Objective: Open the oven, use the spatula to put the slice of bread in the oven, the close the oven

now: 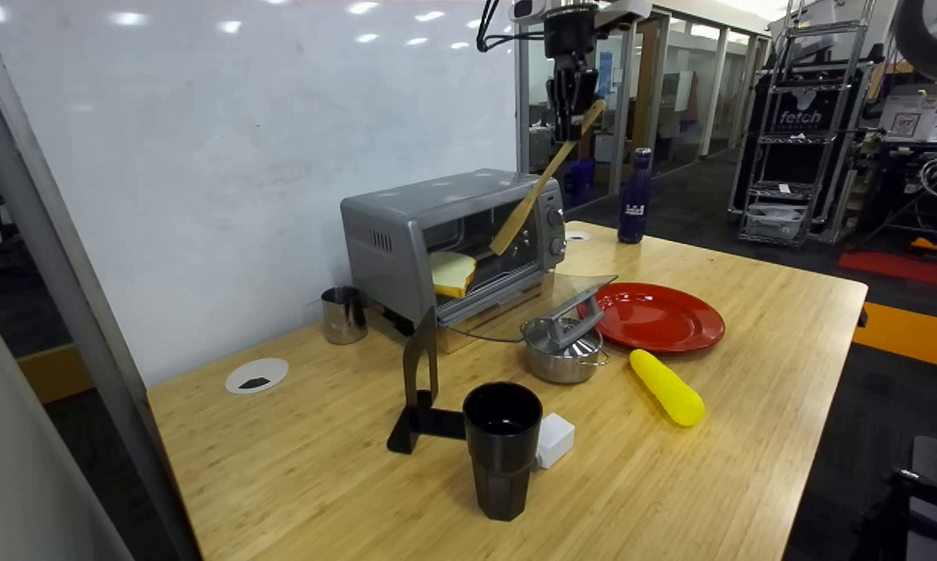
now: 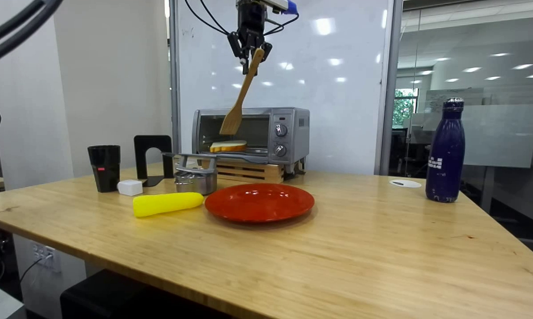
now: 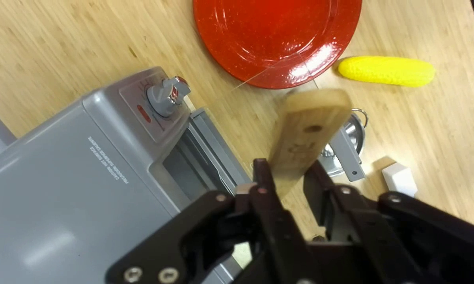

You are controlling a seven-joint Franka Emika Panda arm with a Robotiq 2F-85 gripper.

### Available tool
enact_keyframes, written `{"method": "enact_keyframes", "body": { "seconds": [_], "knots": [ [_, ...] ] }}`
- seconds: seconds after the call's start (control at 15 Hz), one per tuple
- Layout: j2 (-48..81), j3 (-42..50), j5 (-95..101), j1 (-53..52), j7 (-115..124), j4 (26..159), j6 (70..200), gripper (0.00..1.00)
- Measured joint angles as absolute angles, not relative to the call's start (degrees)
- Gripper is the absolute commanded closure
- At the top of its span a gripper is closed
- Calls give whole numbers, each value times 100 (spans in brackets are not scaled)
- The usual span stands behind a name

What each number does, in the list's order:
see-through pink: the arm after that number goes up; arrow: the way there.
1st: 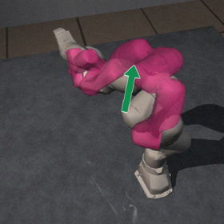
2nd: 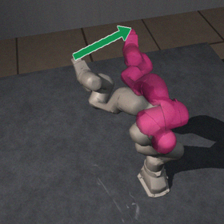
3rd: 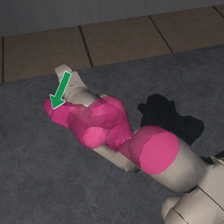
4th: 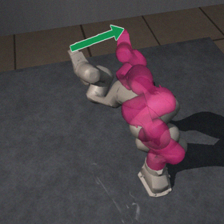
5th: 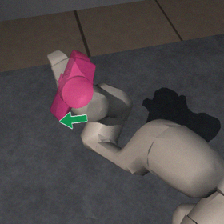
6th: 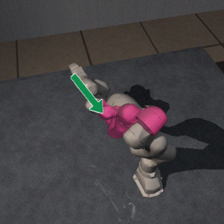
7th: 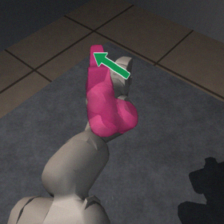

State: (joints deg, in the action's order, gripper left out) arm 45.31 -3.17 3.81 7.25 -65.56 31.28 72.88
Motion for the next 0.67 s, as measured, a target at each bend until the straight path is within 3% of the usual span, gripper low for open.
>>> {"method": "enact_keyframes", "body": {
  "seconds": [0.67],
  "knots": [
    [4334, -317, 382, 879, -6749, 3144, 7300, 93]
  ]
}}
